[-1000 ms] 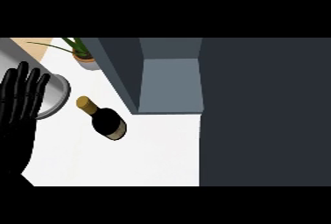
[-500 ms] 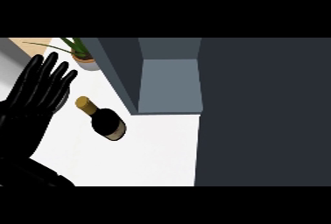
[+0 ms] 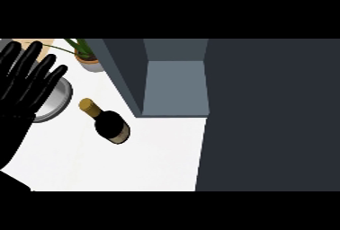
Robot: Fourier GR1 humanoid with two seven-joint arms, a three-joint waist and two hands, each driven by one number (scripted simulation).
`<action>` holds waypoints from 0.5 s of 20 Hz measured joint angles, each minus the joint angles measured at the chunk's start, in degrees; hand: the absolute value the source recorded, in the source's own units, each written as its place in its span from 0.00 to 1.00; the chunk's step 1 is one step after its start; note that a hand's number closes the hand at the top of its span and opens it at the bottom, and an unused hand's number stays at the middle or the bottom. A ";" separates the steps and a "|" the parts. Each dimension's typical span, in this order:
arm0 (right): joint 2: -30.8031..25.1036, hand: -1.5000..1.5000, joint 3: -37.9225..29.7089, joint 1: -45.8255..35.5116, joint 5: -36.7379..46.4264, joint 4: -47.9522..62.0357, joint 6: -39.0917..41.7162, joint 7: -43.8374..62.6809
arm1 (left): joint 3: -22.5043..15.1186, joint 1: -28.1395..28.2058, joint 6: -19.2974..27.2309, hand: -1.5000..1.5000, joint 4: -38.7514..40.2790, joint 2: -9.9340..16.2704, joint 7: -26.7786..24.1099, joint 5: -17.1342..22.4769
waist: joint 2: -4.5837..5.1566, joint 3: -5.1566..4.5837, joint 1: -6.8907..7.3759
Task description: Pick up the wine, place it into the cabinet and close the cabinet
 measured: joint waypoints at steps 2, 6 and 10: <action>0.55 0.00 1.69 -1.99 1.13 -0.43 -1.62 2.50 | 0.31 0.28 0.64 0.00 -0.77 0.08 0.96 0.03 | 0.01 -0.02 0.09; 0.85 0.00 3.86 -3.59 2.15 -0.85 -3.61 5.00 | 0.92 -0.78 3.57 0.00 -3.82 1.13 5.78 0.95 | -0.03 -0.02 0.07; 1.09 0.00 6.18 -6.01 2.88 -1.10 -6.18 8.15 | 2.01 -2.04 4.10 0.00 -2.78 1.85 6.99 1.43 | -0.03 -0.02 -0.06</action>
